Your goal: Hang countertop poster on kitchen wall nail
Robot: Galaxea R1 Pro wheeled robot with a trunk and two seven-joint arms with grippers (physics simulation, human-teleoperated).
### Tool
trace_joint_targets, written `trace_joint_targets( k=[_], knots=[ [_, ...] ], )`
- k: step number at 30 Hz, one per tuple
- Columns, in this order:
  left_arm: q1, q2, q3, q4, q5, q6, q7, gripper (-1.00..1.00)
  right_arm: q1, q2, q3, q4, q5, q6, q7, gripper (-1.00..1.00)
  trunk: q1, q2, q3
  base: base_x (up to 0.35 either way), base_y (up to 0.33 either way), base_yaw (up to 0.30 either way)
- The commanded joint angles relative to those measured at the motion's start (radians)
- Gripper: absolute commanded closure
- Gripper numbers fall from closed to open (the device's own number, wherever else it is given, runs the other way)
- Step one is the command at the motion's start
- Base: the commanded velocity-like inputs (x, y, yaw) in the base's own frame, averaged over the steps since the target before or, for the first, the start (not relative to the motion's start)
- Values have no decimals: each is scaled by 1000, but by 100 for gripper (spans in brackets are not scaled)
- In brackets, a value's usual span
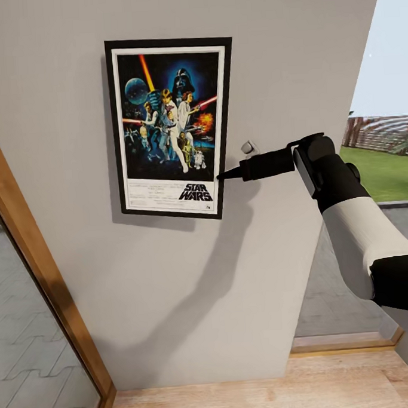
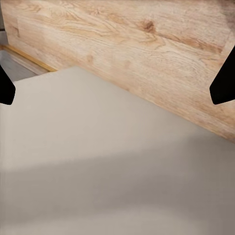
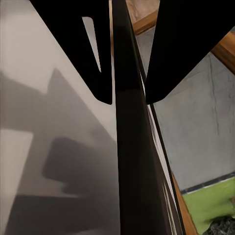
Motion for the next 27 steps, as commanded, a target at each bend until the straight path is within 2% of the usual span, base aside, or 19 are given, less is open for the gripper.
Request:
trace_joint_targets(
  k=[1,13,27],
  knots=[
    [-1,0,8,1,-7,-5,-3,-100,0,-1,0,-1,9,7,9,100,1,-2,-2,0,0,0],
    [-1,0,8,1,-7,-5,-3,-100,5,-2,0,-2,7,1,9,100,1,-2,-2,0,0,0],
    [-1,0,8,1,-7,-5,-2,-100,9,-3,2,-48,11,2,9,100,1,-2,-2,0,0,0]
  ],
)
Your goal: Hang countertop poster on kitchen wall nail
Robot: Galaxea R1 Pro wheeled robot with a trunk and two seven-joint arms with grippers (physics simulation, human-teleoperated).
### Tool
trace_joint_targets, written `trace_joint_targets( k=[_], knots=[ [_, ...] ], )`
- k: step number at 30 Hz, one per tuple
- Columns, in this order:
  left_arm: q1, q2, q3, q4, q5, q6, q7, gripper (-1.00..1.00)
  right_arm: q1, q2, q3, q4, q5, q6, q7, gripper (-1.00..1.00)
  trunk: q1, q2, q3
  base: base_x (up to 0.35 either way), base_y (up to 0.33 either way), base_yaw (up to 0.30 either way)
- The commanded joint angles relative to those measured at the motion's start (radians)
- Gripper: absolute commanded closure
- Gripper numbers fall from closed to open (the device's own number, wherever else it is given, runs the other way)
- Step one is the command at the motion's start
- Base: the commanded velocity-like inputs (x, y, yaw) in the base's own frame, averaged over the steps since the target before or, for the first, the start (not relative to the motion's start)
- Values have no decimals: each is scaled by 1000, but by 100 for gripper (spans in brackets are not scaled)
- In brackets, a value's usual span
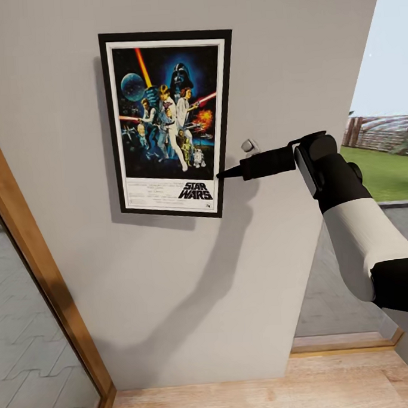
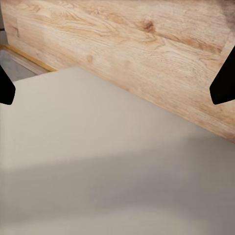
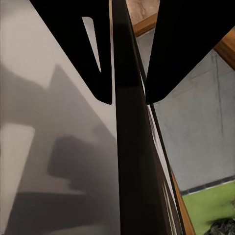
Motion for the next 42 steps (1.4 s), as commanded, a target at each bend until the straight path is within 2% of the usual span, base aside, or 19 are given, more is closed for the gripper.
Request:
trace_joint_targets(
  k=[1,42],
  knots=[
    [-1,0,8,1,-7,-5,-3,-100,-1,0,0,-1,9,7,10,100,1,-2,-2,0,0,0],
    [-1,0,8,1,-7,-5,-3,-100,25,0,1,-1,13,1,7,100,1,-2,-2,0,0,0]
  ],
)
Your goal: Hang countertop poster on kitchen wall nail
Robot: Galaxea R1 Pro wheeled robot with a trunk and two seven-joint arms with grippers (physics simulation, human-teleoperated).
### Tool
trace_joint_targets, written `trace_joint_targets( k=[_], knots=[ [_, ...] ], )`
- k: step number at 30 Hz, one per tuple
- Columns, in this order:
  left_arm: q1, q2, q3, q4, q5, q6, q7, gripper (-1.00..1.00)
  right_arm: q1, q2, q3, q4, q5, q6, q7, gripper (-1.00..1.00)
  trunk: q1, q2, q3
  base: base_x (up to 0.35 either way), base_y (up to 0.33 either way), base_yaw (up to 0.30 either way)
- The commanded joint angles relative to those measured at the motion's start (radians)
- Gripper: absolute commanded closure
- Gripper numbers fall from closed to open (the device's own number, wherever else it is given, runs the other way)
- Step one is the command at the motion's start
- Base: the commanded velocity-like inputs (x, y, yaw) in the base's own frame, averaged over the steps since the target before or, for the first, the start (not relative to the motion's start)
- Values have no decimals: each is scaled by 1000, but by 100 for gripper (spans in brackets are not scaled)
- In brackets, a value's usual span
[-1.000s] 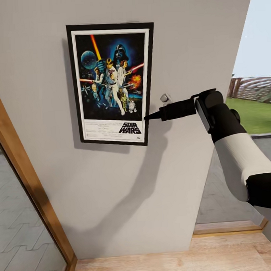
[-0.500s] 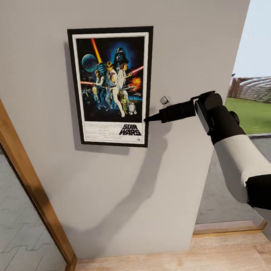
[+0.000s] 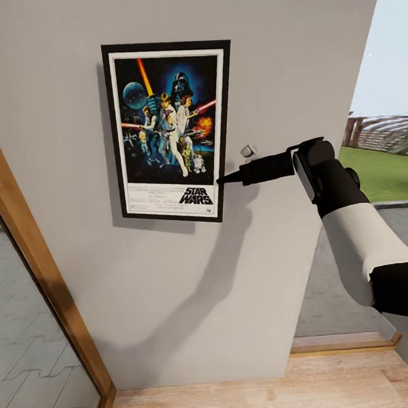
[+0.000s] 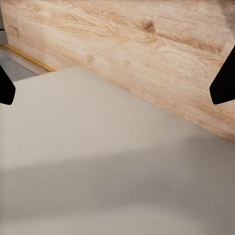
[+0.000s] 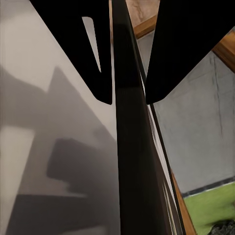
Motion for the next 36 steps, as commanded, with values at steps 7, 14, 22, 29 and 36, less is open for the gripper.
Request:
trace_joint_targets(
  k=[7,14,22,29,36],
  knots=[
    [-1,0,8,1,-7,-5,-3,-100,18,0,0,-1,10,7,8,100,1,-2,-2,0,0,0],
    [-1,0,8,1,-7,-5,-3,-100,26,-1,0,-2,11,6,8,100,1,-2,-2,0,0,0],
    [-1,0,8,1,-7,-5,-3,-100,27,-1,0,-2,11,7,8,100,1,-2,-2,0,0,0],
    [-1,0,8,1,-7,-5,-3,-100,27,-1,0,-5,11,7,8,100,1,-2,-2,0,0,0],
    [-1,0,8,1,-7,-5,-3,-100,27,0,0,-5,11,7,8,100,1,-2,-2,0,0,0]
  ],
)
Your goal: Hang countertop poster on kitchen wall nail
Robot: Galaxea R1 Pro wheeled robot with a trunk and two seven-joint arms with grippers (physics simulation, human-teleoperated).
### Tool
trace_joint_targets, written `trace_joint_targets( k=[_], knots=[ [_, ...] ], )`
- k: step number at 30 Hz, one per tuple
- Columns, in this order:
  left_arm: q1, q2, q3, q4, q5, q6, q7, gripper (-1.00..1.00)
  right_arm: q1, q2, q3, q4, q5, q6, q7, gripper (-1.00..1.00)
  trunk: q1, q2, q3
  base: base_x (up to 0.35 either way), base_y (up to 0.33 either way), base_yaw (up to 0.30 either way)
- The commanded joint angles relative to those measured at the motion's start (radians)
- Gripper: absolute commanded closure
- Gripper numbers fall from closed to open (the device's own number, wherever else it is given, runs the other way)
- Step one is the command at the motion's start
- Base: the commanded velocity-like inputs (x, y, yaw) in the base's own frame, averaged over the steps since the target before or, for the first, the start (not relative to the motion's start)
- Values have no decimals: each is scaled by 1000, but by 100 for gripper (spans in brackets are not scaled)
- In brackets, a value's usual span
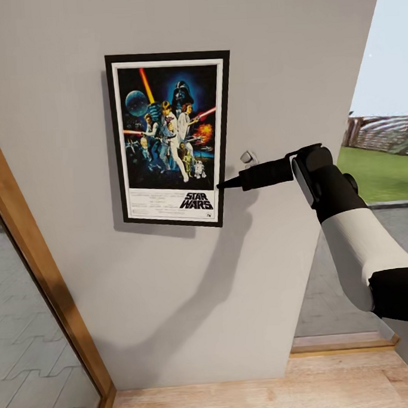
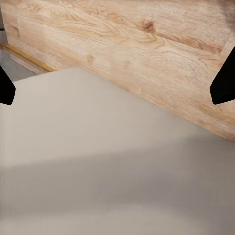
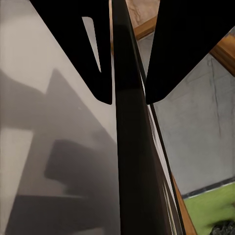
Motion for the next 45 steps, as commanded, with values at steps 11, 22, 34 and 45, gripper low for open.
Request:
trace_joint_targets(
  k=[11,22,34,45],
  knots=[
    [-1,0,8,1,-7,-5,-3,-100,-1,0,3,-1,9,7,10,100,1,-2,-2,0,0,0],
    [-1,0,8,1,-7,-5,-3,-100,-1,0,2,-1,9,7,10,100,1,-2,-2,3,9,0],
    [-1,0,8,1,-7,-5,-3,-100,-1,0,2,-1,9,7,10,100,1,-2,-2,0,1,0],
    [-1,0,8,1,-7,-5,-3,-100,-1,-1,1,-1,9,7,10,100,1,-2,-2,70,0,0]
  ],
)
